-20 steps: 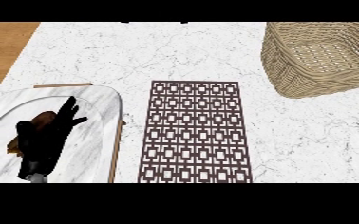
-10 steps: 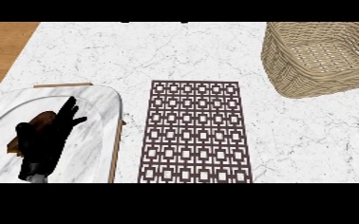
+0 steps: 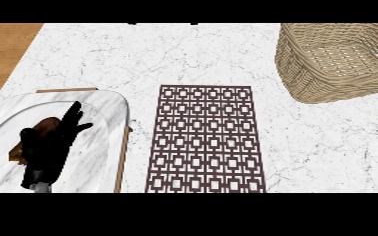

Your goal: Pick the croissant from the placemat and place it in the basket

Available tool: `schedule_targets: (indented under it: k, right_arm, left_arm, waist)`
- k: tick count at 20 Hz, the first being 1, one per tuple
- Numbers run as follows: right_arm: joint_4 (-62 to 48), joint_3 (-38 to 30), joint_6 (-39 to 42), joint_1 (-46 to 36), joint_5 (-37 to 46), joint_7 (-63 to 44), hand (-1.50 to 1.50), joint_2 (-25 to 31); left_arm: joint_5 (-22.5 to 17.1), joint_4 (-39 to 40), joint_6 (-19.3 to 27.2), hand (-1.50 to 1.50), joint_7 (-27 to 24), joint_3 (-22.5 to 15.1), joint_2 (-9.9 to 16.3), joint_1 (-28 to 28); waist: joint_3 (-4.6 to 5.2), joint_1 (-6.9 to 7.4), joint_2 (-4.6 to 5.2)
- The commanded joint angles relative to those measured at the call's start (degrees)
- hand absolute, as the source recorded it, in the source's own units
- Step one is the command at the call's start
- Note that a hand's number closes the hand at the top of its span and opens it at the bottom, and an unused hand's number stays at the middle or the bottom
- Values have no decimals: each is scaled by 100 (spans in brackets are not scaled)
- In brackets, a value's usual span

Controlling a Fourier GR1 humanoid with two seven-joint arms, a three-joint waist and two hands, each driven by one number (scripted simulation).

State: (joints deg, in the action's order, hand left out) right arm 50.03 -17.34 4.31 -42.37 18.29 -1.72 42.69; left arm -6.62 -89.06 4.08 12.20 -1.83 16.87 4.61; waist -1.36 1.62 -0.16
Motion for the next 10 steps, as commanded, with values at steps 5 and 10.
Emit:
schedule_targets:
  k: [5,10]
  right_arm:
    - [-731,-607,-190,-352,-373,228,-150,139]
    - [-1287,-1065,25,-453,-576,155,-150,842]
  left_arm:
    - [-78,814,-152,0,283,-154,-238,119]
    - [-80,618,-179,0,412,-67,-130,213]
  waist:
    - [134,-94,94]
    - [130,-89,92]
